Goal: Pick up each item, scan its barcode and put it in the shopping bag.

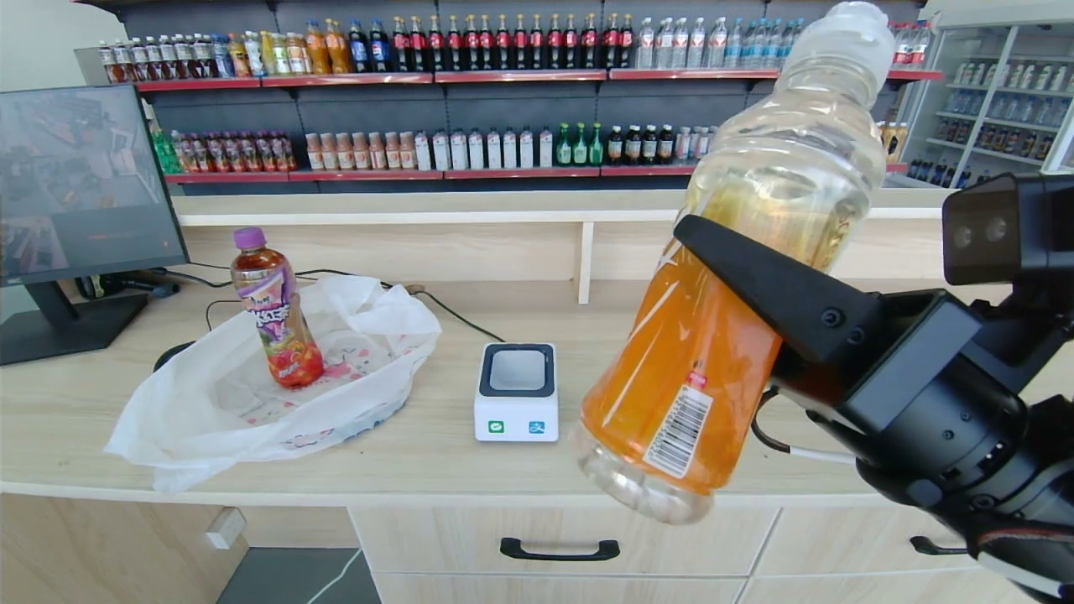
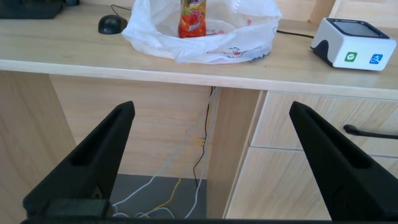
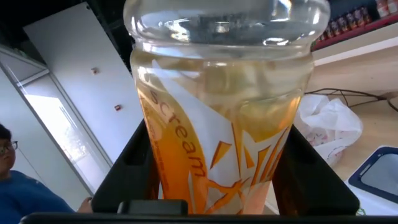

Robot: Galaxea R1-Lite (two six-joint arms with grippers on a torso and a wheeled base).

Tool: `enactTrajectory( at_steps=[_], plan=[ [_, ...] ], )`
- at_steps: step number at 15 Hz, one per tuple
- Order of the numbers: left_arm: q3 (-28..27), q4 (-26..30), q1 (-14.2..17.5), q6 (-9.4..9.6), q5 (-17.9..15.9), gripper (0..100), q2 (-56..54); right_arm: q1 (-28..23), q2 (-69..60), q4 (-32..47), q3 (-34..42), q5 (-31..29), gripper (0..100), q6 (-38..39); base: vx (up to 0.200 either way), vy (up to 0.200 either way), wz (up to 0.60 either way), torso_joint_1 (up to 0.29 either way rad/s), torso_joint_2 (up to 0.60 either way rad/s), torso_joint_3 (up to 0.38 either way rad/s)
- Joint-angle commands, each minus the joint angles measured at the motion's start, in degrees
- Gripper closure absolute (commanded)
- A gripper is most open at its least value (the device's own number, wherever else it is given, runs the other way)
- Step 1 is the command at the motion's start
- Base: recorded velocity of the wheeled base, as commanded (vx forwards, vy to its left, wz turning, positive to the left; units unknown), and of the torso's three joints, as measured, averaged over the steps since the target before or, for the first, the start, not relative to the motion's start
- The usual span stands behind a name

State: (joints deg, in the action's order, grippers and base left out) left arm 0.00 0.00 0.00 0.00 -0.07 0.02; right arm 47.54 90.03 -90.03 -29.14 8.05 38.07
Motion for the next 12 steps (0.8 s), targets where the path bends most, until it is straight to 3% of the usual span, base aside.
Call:
enactTrajectory(
  at_steps=[1, 12],
  plan=[
    [0.0, 0.0, 0.0, 0.00, 0.0, 0, 0.0, 0.4, 1.0, 0.0, -1.2, 0.0, 100, 0.0, 0.000, 0.000, 0.00, 0.000, 0.00, 0.000],
    [0.0, 0.0, 0.0, 0.00, 0.0, 0, 0.0, 0.9, 0.8, 0.0, -2.2, 0.0, 100, 0.0, 0.000, 0.000, 0.00, 0.000, 0.00, 0.000]
  ],
)
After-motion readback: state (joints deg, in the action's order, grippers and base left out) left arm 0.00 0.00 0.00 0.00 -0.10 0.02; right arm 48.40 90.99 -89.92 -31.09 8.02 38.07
